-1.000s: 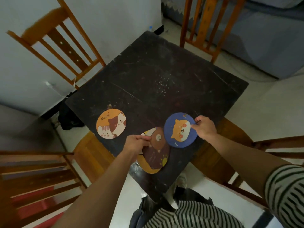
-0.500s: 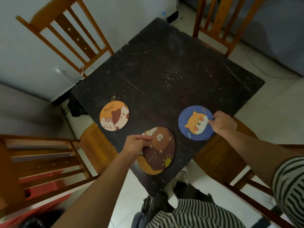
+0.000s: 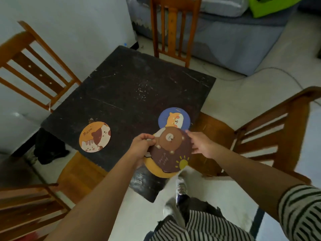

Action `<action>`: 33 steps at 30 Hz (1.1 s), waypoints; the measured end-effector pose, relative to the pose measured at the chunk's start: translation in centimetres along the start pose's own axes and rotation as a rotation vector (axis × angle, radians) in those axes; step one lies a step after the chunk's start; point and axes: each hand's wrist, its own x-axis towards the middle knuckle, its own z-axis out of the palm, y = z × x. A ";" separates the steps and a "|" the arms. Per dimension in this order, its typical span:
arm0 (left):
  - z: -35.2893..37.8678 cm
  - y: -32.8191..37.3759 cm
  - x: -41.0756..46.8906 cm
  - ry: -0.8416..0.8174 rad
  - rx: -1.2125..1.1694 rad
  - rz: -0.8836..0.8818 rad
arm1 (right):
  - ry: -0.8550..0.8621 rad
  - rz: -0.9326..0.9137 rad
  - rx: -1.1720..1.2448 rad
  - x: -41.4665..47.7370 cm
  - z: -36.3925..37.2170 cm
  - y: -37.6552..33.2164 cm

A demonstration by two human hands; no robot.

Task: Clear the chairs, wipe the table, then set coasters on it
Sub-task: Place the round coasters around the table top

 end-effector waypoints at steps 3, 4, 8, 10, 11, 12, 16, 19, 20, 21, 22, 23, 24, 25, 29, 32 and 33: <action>2.2 -0.2 -1.5 -0.007 0.018 0.036 | 0.037 -0.063 0.117 -3.4 -1.9 2.0; 2.9 -0.2 -1.7 -0.018 0.013 0.042 | 0.053 -0.111 0.105 -4.1 -2.7 2.5; 7.7 1.1 -3.9 -0.125 0.031 0.064 | 0.211 -0.297 -0.002 -8.1 -7.4 3.3; 10.0 2.6 -4.9 -0.179 0.025 0.081 | 0.295 -0.349 0.019 -9.2 -9.8 2.6; 11.2 3.4 -5.2 -0.203 0.031 0.092 | 0.327 -0.376 0.031 -9.8 -11.1 2.3; 12.8 4.2 -5.6 -0.227 0.039 0.111 | 0.364 -0.397 0.039 -10.5 -12.9 2.1; 18.9 7.0 -6.5 -0.276 0.097 0.200 | 0.461 -0.477 0.049 -11.5 -19.7 1.1; 24.6 8.5 -7.0 -0.297 0.121 0.243 | 0.503 -0.497 0.074 -11.2 -25.7 0.3; 26.5 8.9 -7.0 -0.309 0.123 0.254 | 0.510 -0.498 0.071 -11.1 -27.5 0.0; 28.5 9.2 -7.1 -0.318 0.119 0.252 | 0.520 -0.498 0.060 -10.9 -29.4 -0.3; 30.2 9.4 -7.0 -0.329 0.114 0.260 | 0.531 -0.499 0.045 -10.6 -31.1 -0.6; 32.6 9.7 -7.0 -0.330 0.114 0.268 | 0.540 -0.505 0.025 -10.2 -33.5 -0.9; 34.0 9.8 -7.0 -0.317 0.113 0.283 | 0.551 -0.515 0.003 -9.9 -34.8 -1.1; 35.9 10.0 -7.0 -0.293 0.109 0.296 | 0.564 -0.524 -0.025 -9.6 -36.6 -1.4; 40.6 10.9 -6.7 -0.167 0.090 0.311 | 0.566 -0.563 -0.158 -7.9 -41.0 -2.6; 41.7 12.0 -5.5 -0.094 0.088 0.317 | 0.545 -0.599 -0.310 -6.1 -42.4 -4.4; 41.7 12.5 -4.9 -0.071 0.087 0.320 | 0.537 -0.613 -0.359 -5.4 -42.5 -5.0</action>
